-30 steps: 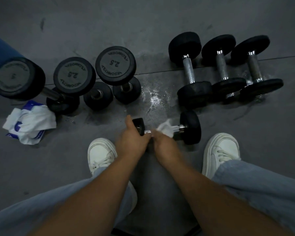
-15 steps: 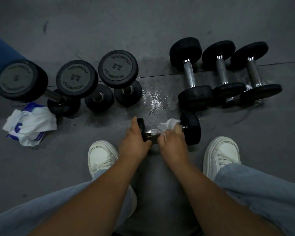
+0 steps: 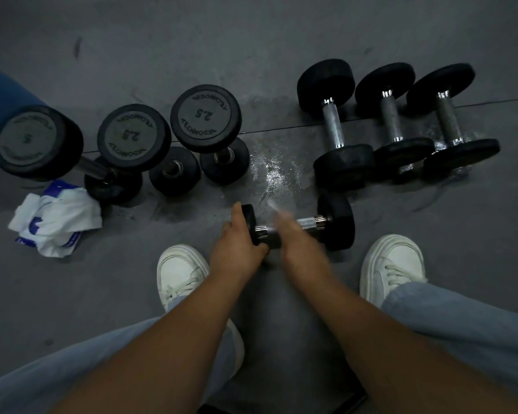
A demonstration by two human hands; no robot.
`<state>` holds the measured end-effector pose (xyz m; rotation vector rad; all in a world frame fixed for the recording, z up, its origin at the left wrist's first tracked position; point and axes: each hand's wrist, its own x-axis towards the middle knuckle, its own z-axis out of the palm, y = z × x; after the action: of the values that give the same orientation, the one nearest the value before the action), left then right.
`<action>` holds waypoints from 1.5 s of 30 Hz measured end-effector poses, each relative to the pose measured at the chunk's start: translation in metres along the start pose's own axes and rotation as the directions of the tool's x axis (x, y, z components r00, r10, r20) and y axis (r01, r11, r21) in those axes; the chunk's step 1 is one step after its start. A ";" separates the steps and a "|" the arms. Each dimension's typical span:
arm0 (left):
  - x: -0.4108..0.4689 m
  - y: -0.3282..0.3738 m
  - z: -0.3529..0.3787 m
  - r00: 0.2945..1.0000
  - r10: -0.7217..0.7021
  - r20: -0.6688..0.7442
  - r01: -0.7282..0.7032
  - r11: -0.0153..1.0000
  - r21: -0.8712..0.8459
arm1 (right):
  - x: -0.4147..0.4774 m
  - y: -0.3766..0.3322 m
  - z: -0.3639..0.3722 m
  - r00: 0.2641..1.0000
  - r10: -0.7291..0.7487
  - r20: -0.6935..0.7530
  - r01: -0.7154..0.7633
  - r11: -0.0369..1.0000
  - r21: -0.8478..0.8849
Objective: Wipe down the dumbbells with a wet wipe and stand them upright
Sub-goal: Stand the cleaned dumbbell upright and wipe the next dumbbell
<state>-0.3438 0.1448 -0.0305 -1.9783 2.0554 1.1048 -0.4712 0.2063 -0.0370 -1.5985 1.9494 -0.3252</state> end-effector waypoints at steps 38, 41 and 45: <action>0.024 0.015 -0.029 0.998 -0.012 -0.063 0.018 0.995 0.098 | -0.007 -0.006 -0.004 0.960 0.278 0.044 -0.281 0.938 0.202; 0.025 0.014 -0.030 0.997 -0.070 -0.017 0.071 0.990 0.125 | -0.007 0.001 -0.005 0.962 0.269 0.057 -0.275 0.947 0.165; -0.005 0.018 -0.009 0.989 -0.119 -0.085 0.113 0.991 -0.069 | -0.013 -0.001 0.007 0.989 0.112 0.099 -0.112 0.994 -0.013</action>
<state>-0.3558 0.1422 -0.0139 -2.1851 1.9396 1.0908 -0.4653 0.2200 -0.0379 -1.4738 1.9560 -0.1896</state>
